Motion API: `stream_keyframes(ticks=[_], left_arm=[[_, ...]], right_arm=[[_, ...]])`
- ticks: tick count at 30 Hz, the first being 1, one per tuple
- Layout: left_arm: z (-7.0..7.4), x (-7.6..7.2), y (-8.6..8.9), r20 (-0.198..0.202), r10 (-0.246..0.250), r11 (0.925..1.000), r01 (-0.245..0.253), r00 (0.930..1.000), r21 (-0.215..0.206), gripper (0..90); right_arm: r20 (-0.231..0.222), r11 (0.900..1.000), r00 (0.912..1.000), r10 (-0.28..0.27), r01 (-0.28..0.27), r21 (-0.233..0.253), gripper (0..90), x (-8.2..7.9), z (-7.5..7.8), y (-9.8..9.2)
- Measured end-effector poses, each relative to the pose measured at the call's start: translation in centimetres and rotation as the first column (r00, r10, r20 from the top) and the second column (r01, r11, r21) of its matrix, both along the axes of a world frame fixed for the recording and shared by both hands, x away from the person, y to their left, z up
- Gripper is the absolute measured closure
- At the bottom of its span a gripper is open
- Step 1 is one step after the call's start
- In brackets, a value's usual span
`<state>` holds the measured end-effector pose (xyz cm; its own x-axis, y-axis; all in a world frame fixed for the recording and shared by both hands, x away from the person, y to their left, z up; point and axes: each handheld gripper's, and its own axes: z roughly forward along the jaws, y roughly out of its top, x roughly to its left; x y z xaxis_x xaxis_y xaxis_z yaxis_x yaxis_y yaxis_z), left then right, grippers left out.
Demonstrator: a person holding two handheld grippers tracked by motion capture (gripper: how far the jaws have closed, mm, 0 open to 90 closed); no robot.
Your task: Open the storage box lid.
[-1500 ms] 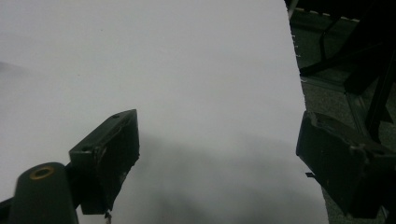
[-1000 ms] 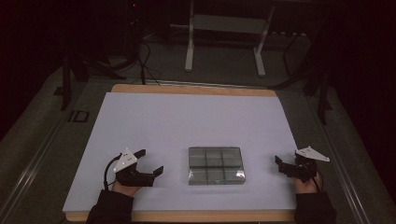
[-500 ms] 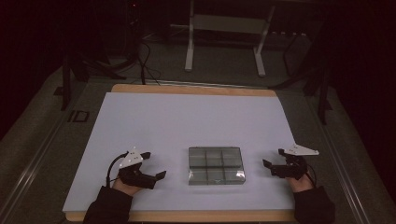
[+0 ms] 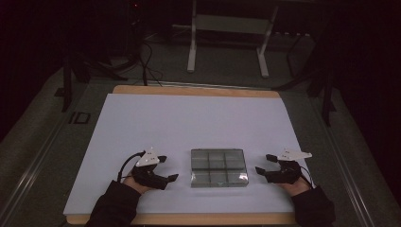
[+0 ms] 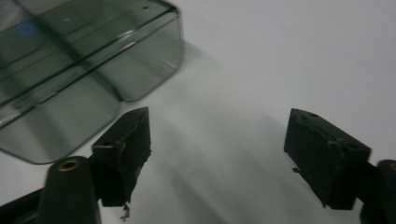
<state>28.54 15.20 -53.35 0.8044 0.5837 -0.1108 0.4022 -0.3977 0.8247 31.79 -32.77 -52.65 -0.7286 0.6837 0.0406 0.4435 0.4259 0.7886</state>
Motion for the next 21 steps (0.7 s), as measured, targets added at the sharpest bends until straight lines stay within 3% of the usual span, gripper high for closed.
stream_keyframes(ticks=[3, 7, 11, 16, 21], left_arm=[[0.0, 0.1, -0.4, -0.008, -0.027, 0.9996, 0.027, 0.9996, -0.002, 22.7], [0.0, 0.3, -1.0, -0.018, -0.064, 0.9979, 0.064, 0.9978, 0.0, 42.5], [0.0, 0.4, -1.7, -0.025, -0.097, 0.9951, 0.098, 0.995, 0.016, 54.2], [-0.3, 0.5, -2.5, -0.041, -0.136, 0.9893, 0.138, 0.9899, 0.049, 67.0], [-0.3, 0.4, -3.1, -0.046, -0.164, 0.9847, 0.166, 0.9854, 0.052, 80.2]], right_arm=[[0.006, 0.999, 0.9994, 0.035, -0.035, -0.014, 29.9, -0.3, -0.2, 0.7], [0.015, 0.998, 0.9979, 0.062, -0.062, -0.016, 38.4, -0.6, -0.5, 1.1], [-0.007, 0.994, 0.9939, 0.11, -0.11, -0.001, 49.3, -0.7, -0.7, 1.3], [-0.022, 0.988, 0.9876, 0.155, -0.155, 0.004, 68.5, -0.7, -0.7, 1.4], [-0.016, 0.982, 0.9823, 0.187, -0.187, 0.009, 85.1, -0.9, -0.6, 1.6]])
